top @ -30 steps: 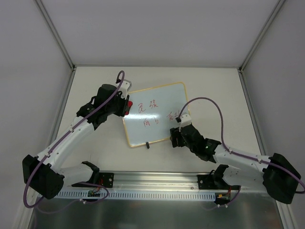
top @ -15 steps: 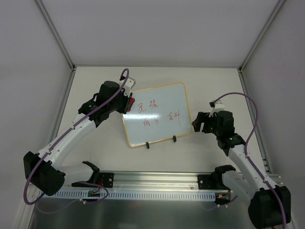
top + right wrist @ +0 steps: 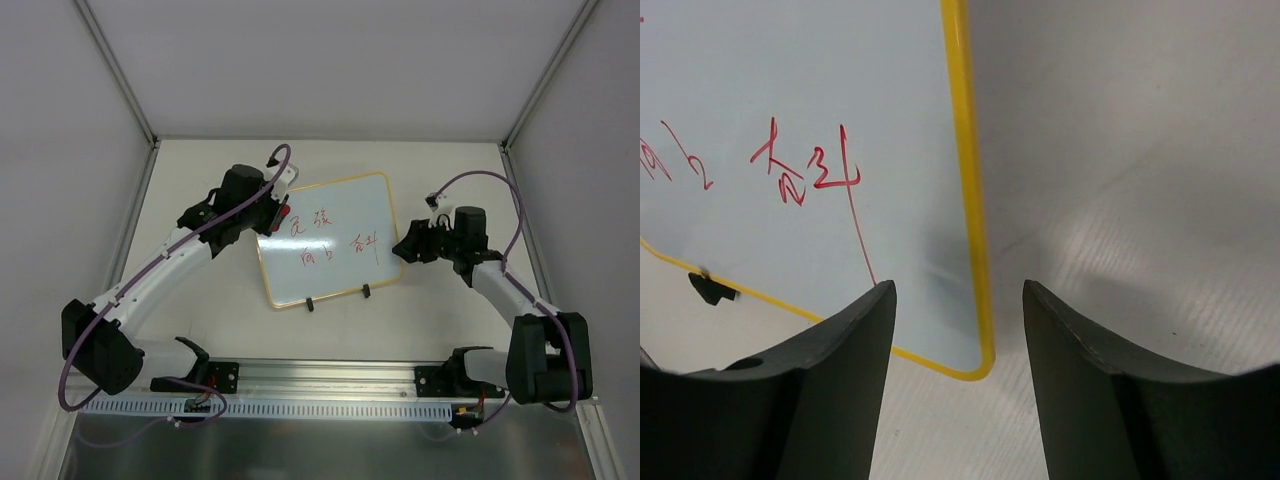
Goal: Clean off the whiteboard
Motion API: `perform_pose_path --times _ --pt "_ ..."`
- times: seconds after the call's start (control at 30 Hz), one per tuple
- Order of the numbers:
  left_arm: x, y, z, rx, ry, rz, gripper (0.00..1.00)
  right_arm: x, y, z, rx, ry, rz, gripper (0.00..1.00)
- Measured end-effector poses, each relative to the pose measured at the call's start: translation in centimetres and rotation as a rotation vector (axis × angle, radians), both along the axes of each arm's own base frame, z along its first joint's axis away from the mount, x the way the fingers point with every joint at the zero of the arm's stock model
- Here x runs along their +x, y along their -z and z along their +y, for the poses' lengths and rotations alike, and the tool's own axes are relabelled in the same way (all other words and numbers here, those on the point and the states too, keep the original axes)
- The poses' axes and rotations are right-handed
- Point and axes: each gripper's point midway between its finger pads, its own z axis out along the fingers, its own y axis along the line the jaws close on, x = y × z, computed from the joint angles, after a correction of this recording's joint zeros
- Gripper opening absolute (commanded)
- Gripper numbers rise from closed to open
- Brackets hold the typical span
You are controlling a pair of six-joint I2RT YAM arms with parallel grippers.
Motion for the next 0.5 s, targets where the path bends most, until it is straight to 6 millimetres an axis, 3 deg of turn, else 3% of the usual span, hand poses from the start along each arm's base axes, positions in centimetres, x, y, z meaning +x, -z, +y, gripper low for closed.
perform_pose_path --times 0.2,0.5 --pt "0.8 0.6 -1.1 0.021 0.021 0.016 0.12 -0.1 1.4 0.1 -0.017 -0.031 0.027 0.55" --pt "2.0 2.3 -2.1 0.064 0.022 0.048 0.09 0.3 1.7 0.3 -0.019 -0.059 0.030 0.42"
